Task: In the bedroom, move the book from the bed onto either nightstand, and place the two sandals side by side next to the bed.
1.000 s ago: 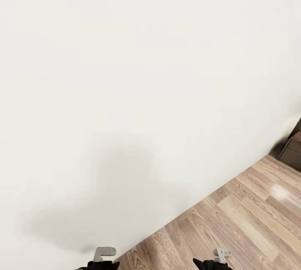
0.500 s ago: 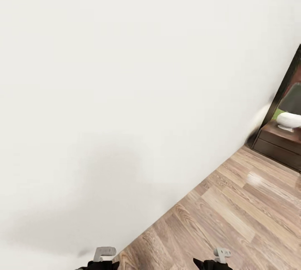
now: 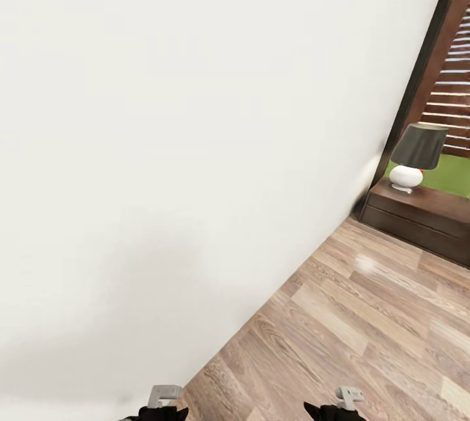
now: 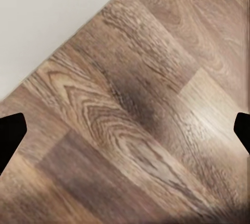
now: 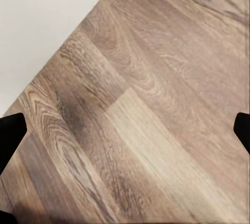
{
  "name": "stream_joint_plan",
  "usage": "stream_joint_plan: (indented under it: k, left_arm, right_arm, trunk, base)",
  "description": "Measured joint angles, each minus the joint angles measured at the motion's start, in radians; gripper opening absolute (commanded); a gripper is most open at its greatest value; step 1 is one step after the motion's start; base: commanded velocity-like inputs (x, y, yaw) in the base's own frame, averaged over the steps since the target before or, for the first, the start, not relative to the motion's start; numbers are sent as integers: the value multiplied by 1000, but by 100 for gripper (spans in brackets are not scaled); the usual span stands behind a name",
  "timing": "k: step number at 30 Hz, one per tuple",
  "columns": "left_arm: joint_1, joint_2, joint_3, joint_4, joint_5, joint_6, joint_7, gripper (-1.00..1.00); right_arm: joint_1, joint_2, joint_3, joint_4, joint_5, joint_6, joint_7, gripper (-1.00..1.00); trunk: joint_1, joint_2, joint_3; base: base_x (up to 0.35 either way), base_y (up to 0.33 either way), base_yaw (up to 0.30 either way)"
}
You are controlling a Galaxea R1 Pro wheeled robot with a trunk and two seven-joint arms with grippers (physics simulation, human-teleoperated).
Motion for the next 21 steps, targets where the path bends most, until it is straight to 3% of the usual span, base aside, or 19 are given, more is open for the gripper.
stream_joint_plan:
  k: [21]
  left_arm:
    - [5, 1, -1, 0, -4, -10, 0, 100]
  right_arm:
    - [0, 0, 0, 0, 0, 0, -1, 100]
  trunk:
    - [0, 0, 0]
  base:
    - [0, 0, -261]
